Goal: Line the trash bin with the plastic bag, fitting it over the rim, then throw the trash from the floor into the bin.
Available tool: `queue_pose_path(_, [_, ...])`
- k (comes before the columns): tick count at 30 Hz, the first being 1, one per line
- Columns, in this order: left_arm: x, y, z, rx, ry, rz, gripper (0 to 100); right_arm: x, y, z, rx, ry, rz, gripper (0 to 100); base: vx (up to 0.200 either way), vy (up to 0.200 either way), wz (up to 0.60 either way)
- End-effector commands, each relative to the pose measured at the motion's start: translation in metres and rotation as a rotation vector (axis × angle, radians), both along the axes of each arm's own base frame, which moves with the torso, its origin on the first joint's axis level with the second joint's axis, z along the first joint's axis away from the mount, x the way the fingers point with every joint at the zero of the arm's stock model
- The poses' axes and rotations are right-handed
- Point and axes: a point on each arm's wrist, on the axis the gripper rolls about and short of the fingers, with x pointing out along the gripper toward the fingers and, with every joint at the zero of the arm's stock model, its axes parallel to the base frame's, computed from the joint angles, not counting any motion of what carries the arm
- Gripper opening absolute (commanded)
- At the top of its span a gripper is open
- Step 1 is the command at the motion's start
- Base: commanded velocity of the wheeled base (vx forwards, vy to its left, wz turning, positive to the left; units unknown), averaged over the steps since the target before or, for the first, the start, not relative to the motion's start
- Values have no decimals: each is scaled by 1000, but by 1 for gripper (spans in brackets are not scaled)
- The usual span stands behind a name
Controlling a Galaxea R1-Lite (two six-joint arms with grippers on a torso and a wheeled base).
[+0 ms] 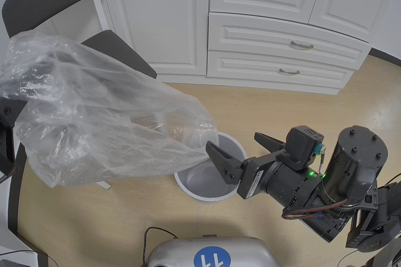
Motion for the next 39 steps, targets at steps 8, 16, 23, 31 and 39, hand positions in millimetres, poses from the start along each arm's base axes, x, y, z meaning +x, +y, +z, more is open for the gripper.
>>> queue_pose_path(8, [-1,0,1,-10,-14,0,0,5,10,-19,-53,35,6,100,0,0,0])
queue_pose_path(16, [-2,0,2,-20,-28,-8,0,-22,13,-38,-132,79,118,100,0,0,0])
queue_pose_path(23, [-4,-1,4,-39,-51,-31,0,-34,13,-43,-153,94,189,100,0,0,0])
queue_pose_path(31, [-7,-2,3,-50,-64,-51,0,-35,15,-45,-153,97,197,100,0,0,0])
queue_pose_path(39, [-10,0,3,-53,-72,-52,0,-30,12,-34,-115,77,166,100,0,0,0])
